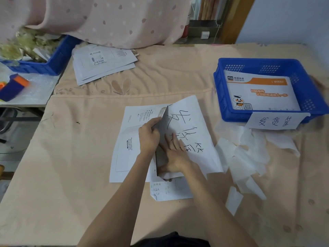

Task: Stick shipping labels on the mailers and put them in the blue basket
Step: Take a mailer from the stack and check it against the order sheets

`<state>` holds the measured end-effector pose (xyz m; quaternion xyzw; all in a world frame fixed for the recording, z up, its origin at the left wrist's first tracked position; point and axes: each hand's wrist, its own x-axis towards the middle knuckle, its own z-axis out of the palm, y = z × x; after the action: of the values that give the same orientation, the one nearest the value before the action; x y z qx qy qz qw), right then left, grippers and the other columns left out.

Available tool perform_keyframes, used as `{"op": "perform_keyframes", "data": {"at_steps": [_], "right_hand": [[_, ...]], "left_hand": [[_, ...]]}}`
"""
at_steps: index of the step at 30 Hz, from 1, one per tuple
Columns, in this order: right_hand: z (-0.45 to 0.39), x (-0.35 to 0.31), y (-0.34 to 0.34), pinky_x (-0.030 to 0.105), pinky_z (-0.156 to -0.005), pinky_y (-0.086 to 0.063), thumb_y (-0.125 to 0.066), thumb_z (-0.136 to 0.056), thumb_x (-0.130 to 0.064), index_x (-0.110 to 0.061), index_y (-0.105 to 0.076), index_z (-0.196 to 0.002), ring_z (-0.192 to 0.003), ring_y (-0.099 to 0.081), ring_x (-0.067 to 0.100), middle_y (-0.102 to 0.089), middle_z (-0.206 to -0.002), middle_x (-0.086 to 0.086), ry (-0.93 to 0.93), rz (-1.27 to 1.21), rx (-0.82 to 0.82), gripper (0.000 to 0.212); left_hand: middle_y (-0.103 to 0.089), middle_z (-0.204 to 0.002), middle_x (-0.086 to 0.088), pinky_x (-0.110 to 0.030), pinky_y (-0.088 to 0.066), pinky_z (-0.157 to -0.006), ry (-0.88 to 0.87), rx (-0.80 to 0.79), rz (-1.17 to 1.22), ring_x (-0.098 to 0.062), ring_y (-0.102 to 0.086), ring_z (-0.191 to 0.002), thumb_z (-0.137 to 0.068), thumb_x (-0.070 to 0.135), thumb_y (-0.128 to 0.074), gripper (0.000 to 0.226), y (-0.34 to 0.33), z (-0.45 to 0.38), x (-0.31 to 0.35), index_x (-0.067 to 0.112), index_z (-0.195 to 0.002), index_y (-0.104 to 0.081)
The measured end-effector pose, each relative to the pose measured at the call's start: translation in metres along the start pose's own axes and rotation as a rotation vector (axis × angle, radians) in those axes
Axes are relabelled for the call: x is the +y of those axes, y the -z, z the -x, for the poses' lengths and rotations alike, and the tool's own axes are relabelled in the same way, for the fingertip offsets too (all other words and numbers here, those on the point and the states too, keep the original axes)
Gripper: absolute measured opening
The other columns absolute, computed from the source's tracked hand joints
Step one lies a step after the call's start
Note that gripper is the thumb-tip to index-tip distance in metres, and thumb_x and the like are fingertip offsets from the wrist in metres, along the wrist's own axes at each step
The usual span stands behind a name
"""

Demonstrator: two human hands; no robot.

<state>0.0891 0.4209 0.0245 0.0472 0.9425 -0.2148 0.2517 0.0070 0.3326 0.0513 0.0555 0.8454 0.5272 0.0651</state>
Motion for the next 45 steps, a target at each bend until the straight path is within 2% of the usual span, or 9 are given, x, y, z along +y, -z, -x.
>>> {"op": "perform_keyframes", "data": {"at_steps": [6, 12, 14, 19, 26, 34, 39, 42, 45], "right_hand": [[-0.005, -0.001, 0.021, 0.045, -0.12, 0.005, -0.063, -0.085, -0.03, -0.036, -0.011, -0.152, -0.143, 0.028, 0.022, 0.012, -0.161, 0.003, 0.004, -0.357, -0.114, 0.085], [-0.002, 0.004, 0.034, 0.041, -0.119, -0.002, -0.064, -0.086, -0.019, -0.036, -0.025, -0.15, -0.144, 0.023, 0.01, 0.004, -0.162, 0.004, -0.036, -0.78, -0.203, 0.077], [-0.002, 0.007, 0.033, 0.039, -0.118, -0.003, -0.069, -0.082, -0.016, -0.034, -0.031, -0.149, -0.144, 0.023, 0.011, 0.004, -0.162, 0.004, -0.017, -0.696, -0.228, 0.079], [-0.005, 0.009, 0.024, 0.045, -0.12, 0.003, -0.082, -0.068, -0.039, -0.042, -0.034, -0.146, -0.143, 0.03, 0.017, 0.013, -0.161, -0.002, -0.002, -0.281, -0.228, 0.092], [-0.013, 0.006, 0.019, 0.046, -0.115, 0.019, -0.067, -0.081, -0.031, -0.043, -0.033, -0.145, -0.143, 0.03, 0.022, 0.003, -0.162, -0.001, 0.039, -0.045, -0.06, 0.074], [-0.017, -0.001, 0.016, 0.042, -0.12, 0.002, -0.052, -0.092, -0.038, -0.04, -0.034, -0.145, -0.148, 0.016, 0.023, 0.001, -0.162, -0.007, 0.027, -0.001, -0.135, 0.057], [-0.013, -0.012, -0.004, 0.035, -0.11, -0.02, -0.048, -0.093, -0.027, -0.022, -0.04, -0.14, -0.14, -0.018, 0.029, -0.028, -0.152, -0.003, 0.069, 0.124, 0.16, 0.049], [-0.013, -0.012, -0.004, 0.04, -0.106, -0.034, -0.047, -0.092, -0.018, -0.016, -0.045, -0.136, -0.132, -0.034, 0.03, -0.038, -0.145, 0.002, 0.083, -0.248, 0.159, 0.044], [-0.01, -0.003, 0.014, 0.04, -0.105, -0.041, -0.058, -0.076, 0.002, -0.012, -0.043, -0.141, -0.133, -0.041, 0.028, -0.032, -0.151, 0.0, 0.06, -0.688, 0.155, 0.069]], "left_hand": [[-0.068, -0.115, -0.006, 0.001, -0.035, -0.09, -0.004, 0.0, 0.019, -0.007, -0.057, -0.107, -0.073, -0.017, -0.033, 0.059, 0.0, -0.001, 0.003, 0.005, -0.114, -0.068], [-0.068, -0.115, -0.007, 0.001, -0.036, -0.09, -0.007, -0.022, 0.017, -0.012, -0.06, -0.111, -0.072, -0.017, -0.033, 0.059, -0.001, -0.002, 0.001, 0.004, -0.114, -0.068], [-0.069, -0.115, -0.006, 0.001, -0.036, -0.09, -0.007, -0.027, 0.015, -0.011, -0.06, -0.11, -0.072, -0.017, -0.033, 0.059, 0.0, -0.002, 0.001, 0.004, -0.114, -0.068], [-0.068, -0.116, -0.006, 0.003, -0.034, -0.089, 0.003, -0.035, 0.026, -0.006, -0.057, -0.107, -0.074, -0.018, -0.033, 0.058, 0.002, -0.005, 0.003, 0.003, -0.115, -0.068], [-0.067, -0.117, -0.006, 0.003, -0.033, -0.09, 0.023, -0.075, 0.029, -0.004, -0.056, -0.109, -0.073, -0.017, -0.033, 0.058, 0.002, -0.007, 0.002, 0.003, -0.116, -0.067], [-0.068, -0.116, -0.006, 0.004, -0.033, -0.089, 0.052, -0.052, 0.065, -0.004, -0.057, -0.108, -0.072, -0.018, -0.031, 0.059, 0.0, -0.01, 0.005, 0.002, -0.115, -0.068], [-0.068, -0.117, -0.005, 0.003, -0.033, -0.089, 0.061, -0.073, 0.061, -0.009, -0.058, -0.114, -0.073, -0.017, -0.031, 0.059, -0.008, -0.006, 0.008, 0.004, -0.116, -0.067], [-0.066, -0.122, -0.002, -0.013, -0.04, -0.098, -0.005, -0.096, -0.028, -0.015, -0.056, -0.12, -0.075, -0.014, -0.033, 0.062, -0.009, -0.004, 0.004, 0.011, -0.122, -0.064], [-0.054, -0.139, 0.003, -0.033, -0.032, -0.111, -0.139, -0.151, -0.231, -0.014, -0.042, -0.135, -0.081, -0.011, -0.032, 0.068, -0.008, -0.001, -0.006, 0.027, -0.134, -0.054]]}}
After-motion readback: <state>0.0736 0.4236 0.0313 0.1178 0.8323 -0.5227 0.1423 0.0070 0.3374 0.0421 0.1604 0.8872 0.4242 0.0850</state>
